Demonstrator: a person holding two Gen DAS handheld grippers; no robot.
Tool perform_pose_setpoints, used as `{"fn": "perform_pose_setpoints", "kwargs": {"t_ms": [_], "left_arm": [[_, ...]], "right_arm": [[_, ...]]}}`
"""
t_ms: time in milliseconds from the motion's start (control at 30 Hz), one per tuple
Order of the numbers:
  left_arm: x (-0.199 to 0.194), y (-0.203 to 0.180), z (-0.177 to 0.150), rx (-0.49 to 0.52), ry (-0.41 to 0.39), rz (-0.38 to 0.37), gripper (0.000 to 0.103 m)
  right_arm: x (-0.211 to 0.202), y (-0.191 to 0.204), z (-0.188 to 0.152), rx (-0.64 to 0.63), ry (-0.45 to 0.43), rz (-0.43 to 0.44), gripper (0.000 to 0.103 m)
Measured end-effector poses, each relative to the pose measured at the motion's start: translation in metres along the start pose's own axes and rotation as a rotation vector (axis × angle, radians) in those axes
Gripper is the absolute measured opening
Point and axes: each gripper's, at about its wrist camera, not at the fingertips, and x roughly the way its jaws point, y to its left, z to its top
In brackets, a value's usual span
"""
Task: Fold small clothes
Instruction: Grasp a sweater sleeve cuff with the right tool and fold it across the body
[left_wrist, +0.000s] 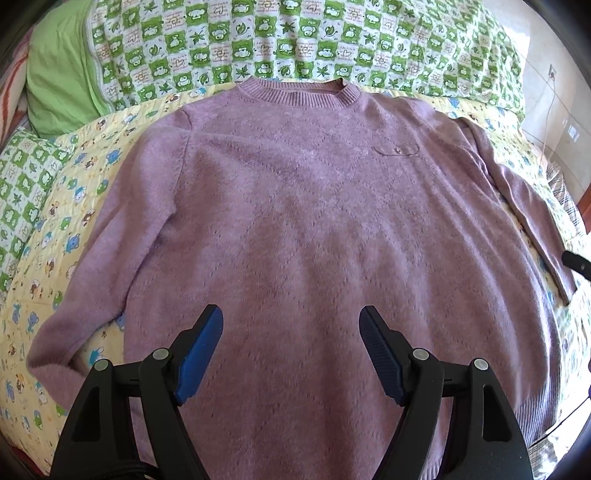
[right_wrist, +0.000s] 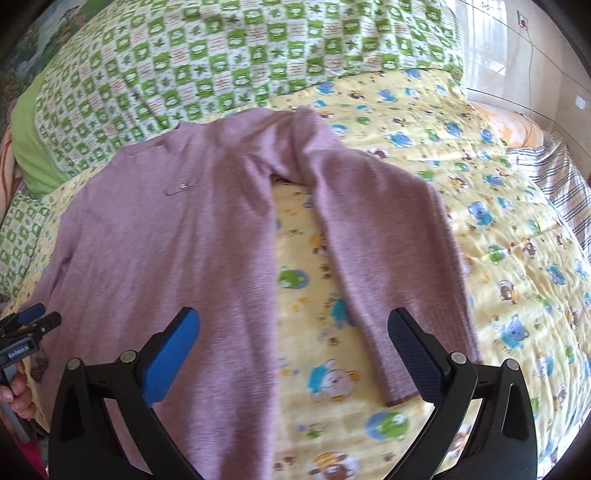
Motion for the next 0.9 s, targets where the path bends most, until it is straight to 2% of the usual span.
{"fn": "perform_pose_setpoints", "kwargs": {"t_ms": [100,233,333,400,433,467,533,667,900], "left_arm": [[0.009,-0.001,0.01,-0.014,0.005,0.0,0.077],[0.019,0.0,0.019,-0.034,0.022,0.001,0.077],[0.028,-0.001,0.022,-0.037,0.043,0.007,0.077],[0.032,-0.001,0.022,-0.036,0.052,0.012,0.077],[0.033,-0.001,0.022,-0.033,0.06,0.017,0.077],[0.035,-0.001,0.022,-0.03,0.068,0.023,0.077],[0.035,-0.001,0.023,-0.036,0.068,0.018,0.077],[0.033,0.002,0.026,-0.041,0.065,0.019,0.077],[0.024,0.023,0.031,-0.101,0.046,0.024,0.077]], "right_arm": [[0.007,-0.02,0.002,-0.005,0.025,-0.055,0.091],[0.026,-0.043,-0.005,-0.05,0.116,-0.132,0.082],[0.041,-0.051,-0.014,-0.098,0.191,-0.165,0.061],[0.038,-0.052,-0.014,-0.118,0.179,-0.172,0.043],[0.037,-0.052,-0.012,-0.11,0.179,-0.163,0.023],[0.034,-0.052,-0.007,-0.093,0.176,-0.141,0.008],[0.029,-0.046,0.004,-0.063,0.164,-0.074,0.007],[0.016,-0.015,0.035,-0.02,0.12,0.133,0.006],[0.016,0.09,0.089,0.022,0.098,0.489,0.006]]}}
